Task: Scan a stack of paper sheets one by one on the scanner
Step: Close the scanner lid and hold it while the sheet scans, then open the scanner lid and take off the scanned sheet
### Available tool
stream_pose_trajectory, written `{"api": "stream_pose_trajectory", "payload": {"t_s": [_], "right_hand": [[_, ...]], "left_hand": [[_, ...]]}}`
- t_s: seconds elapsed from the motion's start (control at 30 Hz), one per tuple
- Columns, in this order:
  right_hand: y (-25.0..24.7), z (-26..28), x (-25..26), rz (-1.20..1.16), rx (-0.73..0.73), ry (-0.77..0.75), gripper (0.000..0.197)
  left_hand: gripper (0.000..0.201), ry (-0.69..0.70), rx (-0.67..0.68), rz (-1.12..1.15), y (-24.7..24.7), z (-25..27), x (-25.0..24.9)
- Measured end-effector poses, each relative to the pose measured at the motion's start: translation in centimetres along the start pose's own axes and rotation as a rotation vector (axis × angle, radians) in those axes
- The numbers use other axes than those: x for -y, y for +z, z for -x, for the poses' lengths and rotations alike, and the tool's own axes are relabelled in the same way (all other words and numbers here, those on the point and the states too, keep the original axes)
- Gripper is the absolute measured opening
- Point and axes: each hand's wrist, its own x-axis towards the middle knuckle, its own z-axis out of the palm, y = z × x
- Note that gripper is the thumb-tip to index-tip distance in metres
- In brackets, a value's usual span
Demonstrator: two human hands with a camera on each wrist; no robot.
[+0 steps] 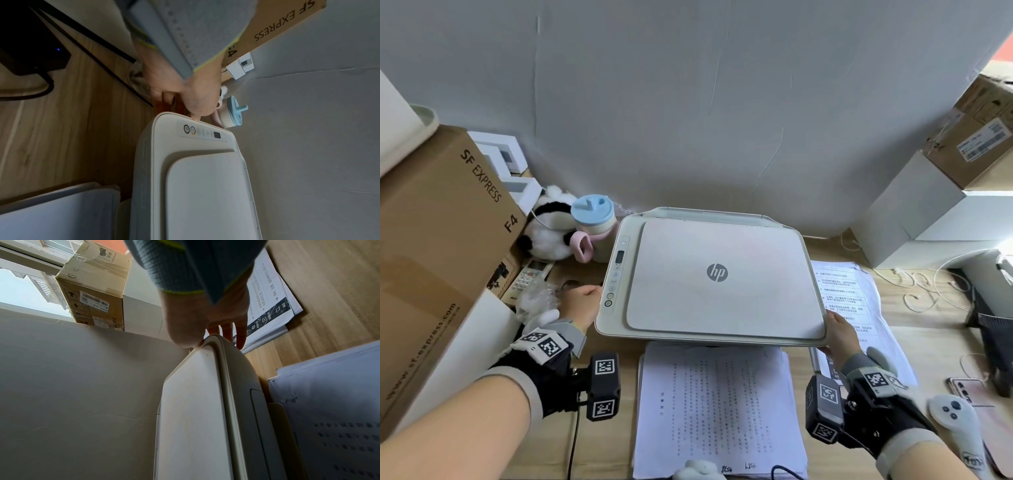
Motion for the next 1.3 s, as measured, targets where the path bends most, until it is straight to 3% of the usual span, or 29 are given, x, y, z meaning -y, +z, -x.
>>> {"api": "stream_pose_trajectory", "payload": {"t_s": [0.3, 0.53, 0.67, 0.77, 0.83, 0.93, 1.03, 1.1, 1.2, 1.3], "right_hand": [[-0.2, 0.5, 0.2, 0.018, 0.011, -0.02, 0.031], [-0.8, 1.4, 1.9, -0.035, 0.019, -0.154, 0.029], [-0.4, 1.8, 3.5, 0.027, 0.04, -0.181, 0.035], [-0.2, 1.6, 4.0, 0.044, 0.03, -0.154, 0.028], [-0.3, 1.6, 4.6, -0.011, 0.05, -0.116, 0.02], [-0.7, 1.7, 5.6, -0.151, 0.058, -0.086, 0.031], [-1.4, 1.4, 6.2, -0.297, 0.048, -0.08, 0.035], [-1.4, 1.0, 6.5, -0.311, 0.068, -0.097, 0.037], [-0.9, 1.1, 7.1, -0.279, 0.107, -0.122, 0.033], [-0.1, 1.3, 7.9, -0.247, 0.155, -0.124, 0.025]], "left_hand": [[0.03, 0.038, -0.023, 0.052, 0.4, 0.3, 0.6], [0.028, 0.249, -0.048, 0.059, 1.1, 1.1, -4.1], [0.025, 0.102, 0.144, 0.003, 2.5, -0.5, -4.3], [0.021, -0.023, 0.171, 0.007, 3.1, -1.1, -4.6], [0.014, -0.099, 0.168, 0.119, 3.0, -0.6, -6.0], [0.006, -0.202, 0.214, 0.423, 1.9, -0.7, -8.1], [0.005, -0.167, 0.31, 0.664, 0.1, -0.6, -11.5], [0.017, -0.114, 0.312, 0.775, -0.5, -0.8, -14.5], [0.019, -0.025, 0.259, 0.816, -0.8, -1.3, -18.6], [0.019, 0.044, 0.205, 0.681, 0.2, -2.3, -21.2]]}}
